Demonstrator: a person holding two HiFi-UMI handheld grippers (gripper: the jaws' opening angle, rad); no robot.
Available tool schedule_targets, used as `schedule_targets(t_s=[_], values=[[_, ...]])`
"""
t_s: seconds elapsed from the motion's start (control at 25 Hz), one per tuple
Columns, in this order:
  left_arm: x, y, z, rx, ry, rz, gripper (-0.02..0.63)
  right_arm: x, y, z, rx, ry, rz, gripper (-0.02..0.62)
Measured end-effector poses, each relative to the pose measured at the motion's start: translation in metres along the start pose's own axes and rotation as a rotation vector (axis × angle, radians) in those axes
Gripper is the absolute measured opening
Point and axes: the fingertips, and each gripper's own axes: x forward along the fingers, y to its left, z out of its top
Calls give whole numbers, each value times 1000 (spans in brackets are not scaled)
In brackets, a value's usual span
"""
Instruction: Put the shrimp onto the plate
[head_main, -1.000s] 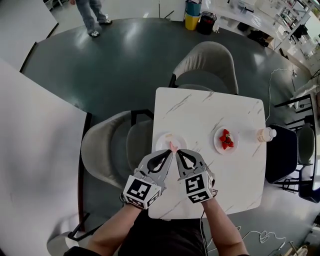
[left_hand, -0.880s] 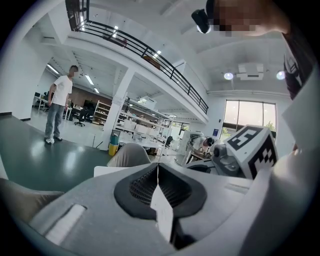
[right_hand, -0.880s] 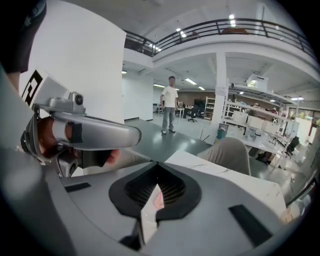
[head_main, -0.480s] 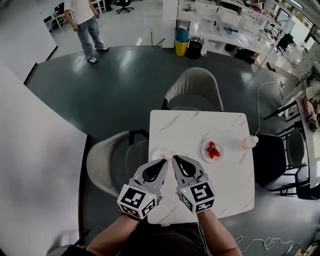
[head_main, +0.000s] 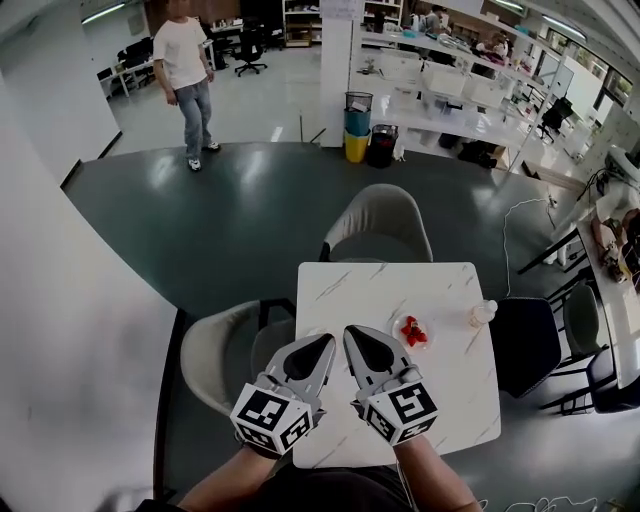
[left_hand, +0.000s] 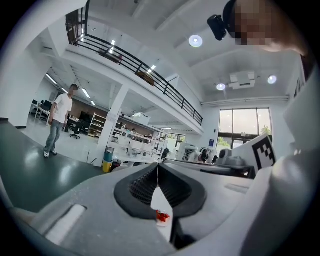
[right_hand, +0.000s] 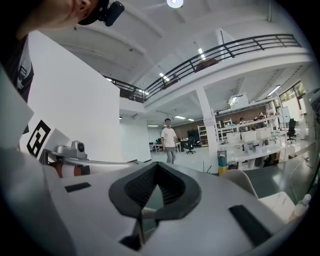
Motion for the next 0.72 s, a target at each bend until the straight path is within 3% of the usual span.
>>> schedule_targets(t_s=[0.28, 0.72], values=[[-1, -15, 23, 22, -35, -13, 8, -9, 1, 26, 21, -56, 7, 2], [1, -21, 33, 36, -58, -17, 8, -14, 0, 35, 30, -82, 19, 0]])
